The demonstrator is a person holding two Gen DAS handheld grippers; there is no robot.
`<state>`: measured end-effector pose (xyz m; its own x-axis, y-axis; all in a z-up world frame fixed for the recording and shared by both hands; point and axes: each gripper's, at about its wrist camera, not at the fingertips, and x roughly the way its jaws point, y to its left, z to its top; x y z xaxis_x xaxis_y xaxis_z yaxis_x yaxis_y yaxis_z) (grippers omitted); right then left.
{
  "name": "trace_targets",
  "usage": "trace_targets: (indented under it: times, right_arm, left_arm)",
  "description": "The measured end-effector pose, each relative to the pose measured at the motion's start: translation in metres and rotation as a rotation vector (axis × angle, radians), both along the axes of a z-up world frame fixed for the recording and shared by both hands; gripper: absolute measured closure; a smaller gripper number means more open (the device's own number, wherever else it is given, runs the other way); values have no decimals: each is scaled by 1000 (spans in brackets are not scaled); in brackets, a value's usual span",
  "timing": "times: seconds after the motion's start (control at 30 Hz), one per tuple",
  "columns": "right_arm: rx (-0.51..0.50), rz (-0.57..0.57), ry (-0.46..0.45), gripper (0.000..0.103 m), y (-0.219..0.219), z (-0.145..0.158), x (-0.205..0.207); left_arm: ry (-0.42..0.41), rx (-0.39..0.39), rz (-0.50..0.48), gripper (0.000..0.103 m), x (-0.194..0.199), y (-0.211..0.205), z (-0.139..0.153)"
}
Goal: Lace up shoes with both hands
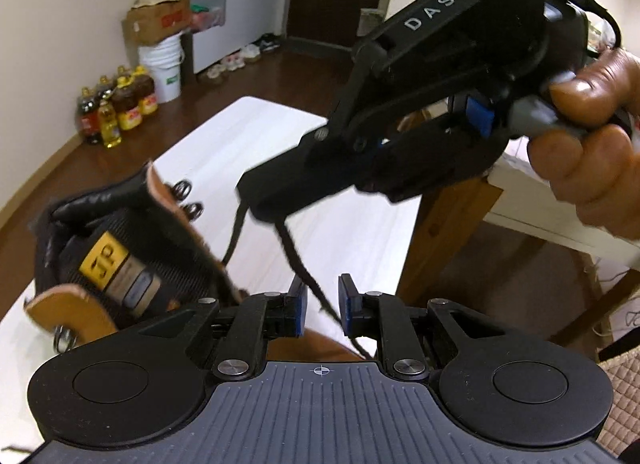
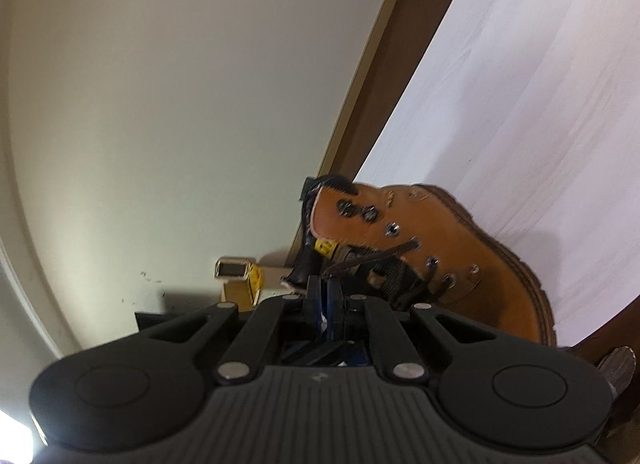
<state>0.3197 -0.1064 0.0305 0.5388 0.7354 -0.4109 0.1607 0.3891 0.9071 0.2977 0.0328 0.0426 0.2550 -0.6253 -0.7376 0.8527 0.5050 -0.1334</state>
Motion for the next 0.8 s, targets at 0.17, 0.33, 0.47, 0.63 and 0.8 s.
trace_targets:
  times: [0.17, 0.33, 0.47, 0.63, 0.8]
  right_arm:
    - [-84, -13, -41, 88, -52, -6, -38]
    - [-534, 168, -121, 85, -33, -19, -64]
    - [-886, 413, -224, 84, 16, -38, -82]
    - [-1041, 514, -295, 84, 49, -61, -86]
    - [-1041, 511, -327, 84, 54, -66, -78]
  left_arm:
    - [-2, 32, 2, 100, 12, 13, 10]
    - [9, 32, -30, 100, 28, 23, 29]
    - [2, 42, -62, 100, 35, 20, 38]
    - [-20, 50, -105, 100, 32, 14, 53]
    - [-3, 31, -131, 100, 31, 13, 62]
